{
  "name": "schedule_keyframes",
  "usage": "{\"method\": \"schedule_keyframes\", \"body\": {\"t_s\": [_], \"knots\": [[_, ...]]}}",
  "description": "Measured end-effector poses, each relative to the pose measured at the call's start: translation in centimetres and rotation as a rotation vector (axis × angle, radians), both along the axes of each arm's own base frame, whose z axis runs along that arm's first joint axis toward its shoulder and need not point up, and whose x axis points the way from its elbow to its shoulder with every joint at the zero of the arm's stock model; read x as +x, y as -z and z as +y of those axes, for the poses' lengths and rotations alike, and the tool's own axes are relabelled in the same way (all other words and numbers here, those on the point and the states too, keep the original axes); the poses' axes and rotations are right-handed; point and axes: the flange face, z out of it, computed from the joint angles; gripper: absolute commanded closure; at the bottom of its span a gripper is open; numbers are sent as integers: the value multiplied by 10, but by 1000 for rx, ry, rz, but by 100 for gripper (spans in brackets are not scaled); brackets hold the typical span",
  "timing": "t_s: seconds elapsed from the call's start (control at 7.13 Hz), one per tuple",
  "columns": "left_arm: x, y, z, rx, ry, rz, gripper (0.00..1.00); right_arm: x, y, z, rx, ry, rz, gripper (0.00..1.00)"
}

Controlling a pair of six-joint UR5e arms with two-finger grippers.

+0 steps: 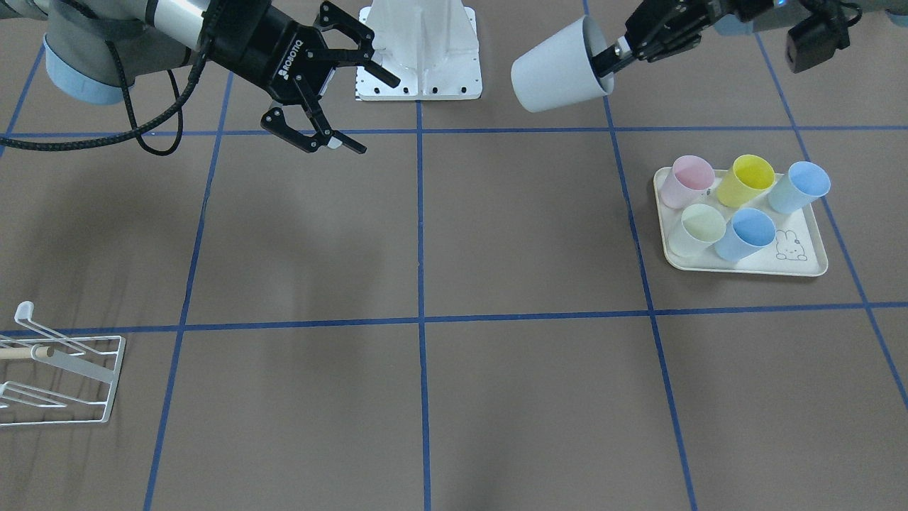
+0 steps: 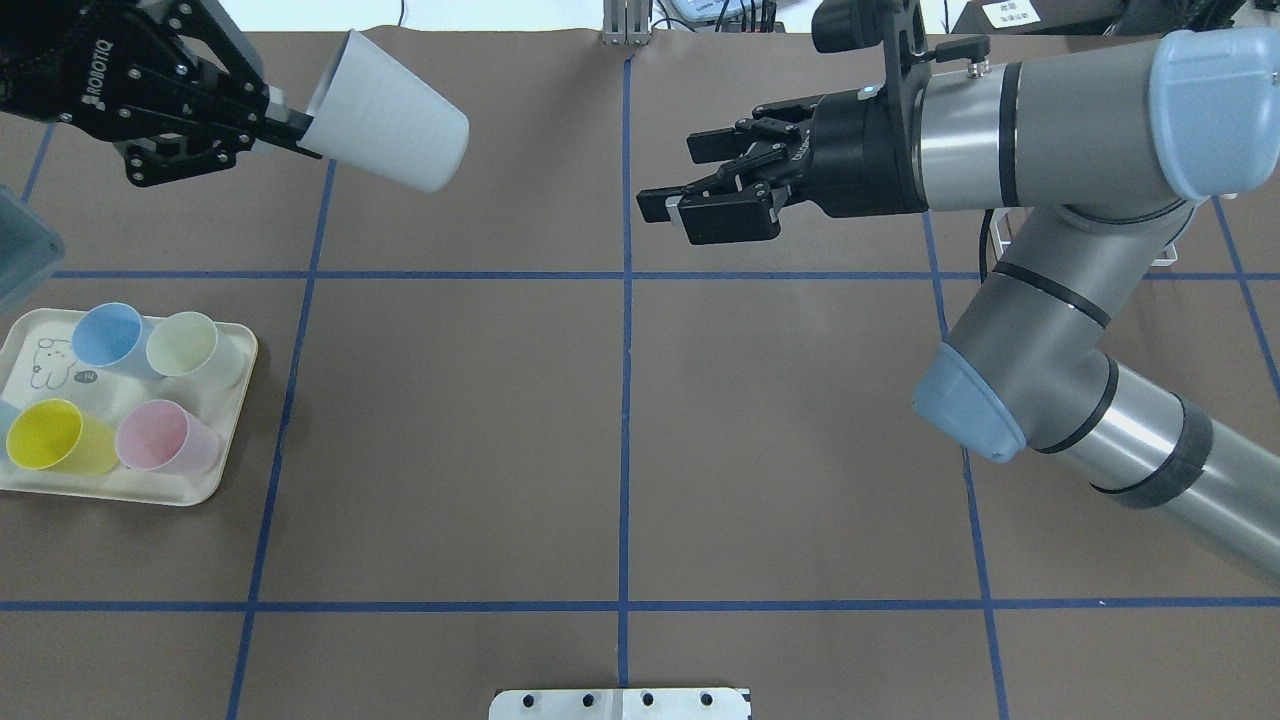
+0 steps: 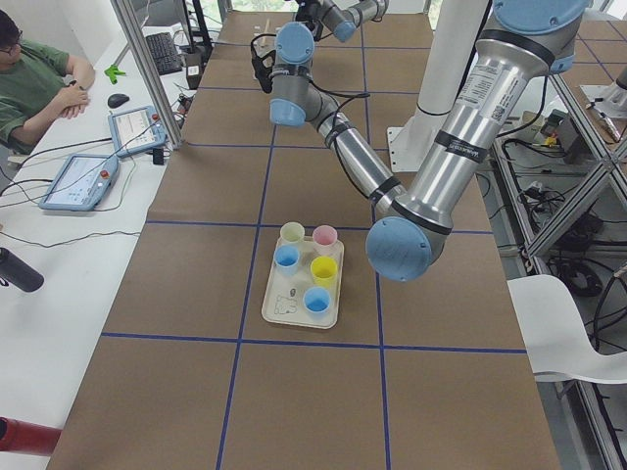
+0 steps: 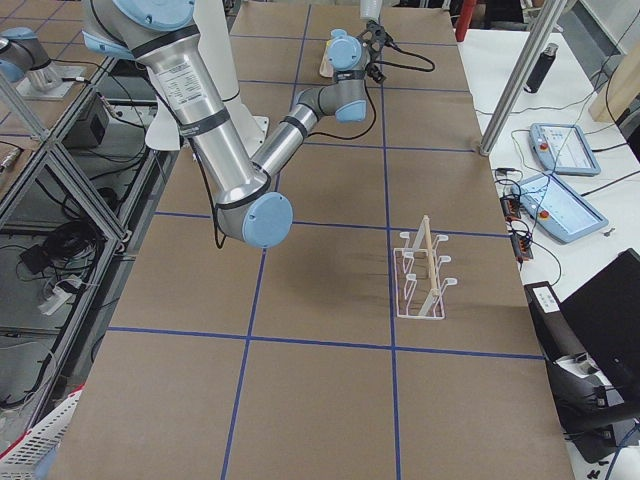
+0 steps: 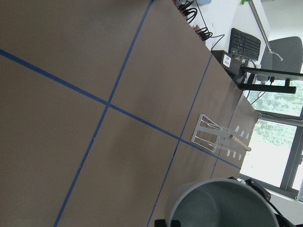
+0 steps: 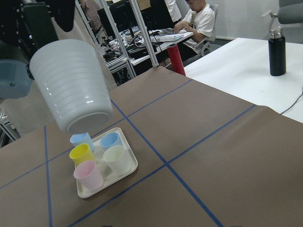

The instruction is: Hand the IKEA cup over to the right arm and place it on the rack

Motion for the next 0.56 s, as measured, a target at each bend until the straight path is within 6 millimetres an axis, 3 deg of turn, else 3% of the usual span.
{"method": "schedule_keyframes", "body": {"t_s": [0.28,0.56], "knots": [[26,20,8,-29,-12,32,100,-13,2,9,146,-56,12,12],[37,25,11,-36,-25,39,100,-21,5,18,226,-81,1,12]]}}
